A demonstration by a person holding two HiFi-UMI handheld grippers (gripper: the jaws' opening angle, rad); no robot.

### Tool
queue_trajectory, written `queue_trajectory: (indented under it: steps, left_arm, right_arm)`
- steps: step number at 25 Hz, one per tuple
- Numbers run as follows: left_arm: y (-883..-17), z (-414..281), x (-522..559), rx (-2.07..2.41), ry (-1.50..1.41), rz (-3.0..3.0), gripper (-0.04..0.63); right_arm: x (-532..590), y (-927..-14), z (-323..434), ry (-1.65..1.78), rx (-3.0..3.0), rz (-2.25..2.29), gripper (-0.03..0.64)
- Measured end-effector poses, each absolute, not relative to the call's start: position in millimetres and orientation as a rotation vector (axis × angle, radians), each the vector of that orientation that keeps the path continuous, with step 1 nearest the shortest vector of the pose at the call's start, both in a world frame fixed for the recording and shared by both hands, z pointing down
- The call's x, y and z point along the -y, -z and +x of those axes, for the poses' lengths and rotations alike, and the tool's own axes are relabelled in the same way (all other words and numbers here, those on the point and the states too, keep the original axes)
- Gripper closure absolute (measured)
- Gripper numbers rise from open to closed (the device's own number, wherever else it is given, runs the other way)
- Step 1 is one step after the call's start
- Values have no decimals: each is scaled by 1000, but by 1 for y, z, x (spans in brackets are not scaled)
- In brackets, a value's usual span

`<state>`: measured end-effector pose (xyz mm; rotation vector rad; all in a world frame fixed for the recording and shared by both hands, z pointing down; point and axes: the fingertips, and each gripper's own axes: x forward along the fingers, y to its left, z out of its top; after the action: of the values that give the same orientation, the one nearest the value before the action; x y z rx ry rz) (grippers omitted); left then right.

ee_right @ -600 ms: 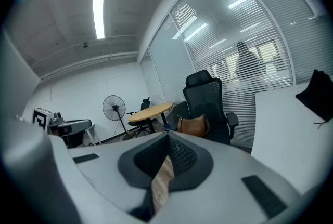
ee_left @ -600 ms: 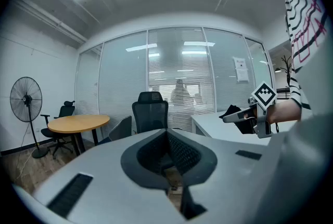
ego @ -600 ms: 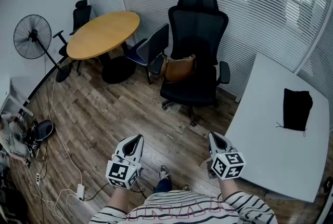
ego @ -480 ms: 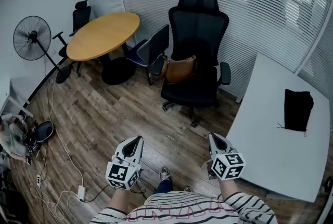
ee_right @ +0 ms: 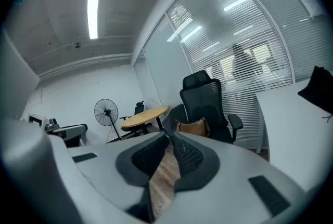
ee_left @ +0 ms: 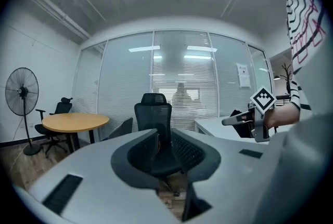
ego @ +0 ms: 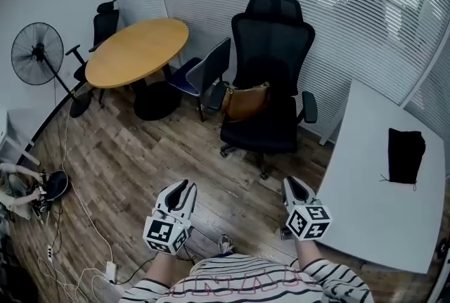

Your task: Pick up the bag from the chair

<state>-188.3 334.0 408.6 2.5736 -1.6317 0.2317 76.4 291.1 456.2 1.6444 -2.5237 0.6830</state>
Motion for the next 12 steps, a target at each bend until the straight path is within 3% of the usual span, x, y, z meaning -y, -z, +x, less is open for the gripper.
queue_trajectory:
  steps: [1,2,3,12]
  left_arm:
    - [-410,-191,-327,1603,-230,2583,510]
    - [-411,-194,-321,1573,-233,2591,442]
    - [-412,-196,-314,1546,-240,2599,417]
    - [-426,-221,-261,1428,-270,2648,416]
  right_arm:
    - [-285,-457,71,-684,2512,1655,558]
    - [-278,-457,65,-689,2501,1665,465]
    - [-272,-457,60,-693,2491,1677,394]
    - [-236,-462,32,-725,2434,1761,394]
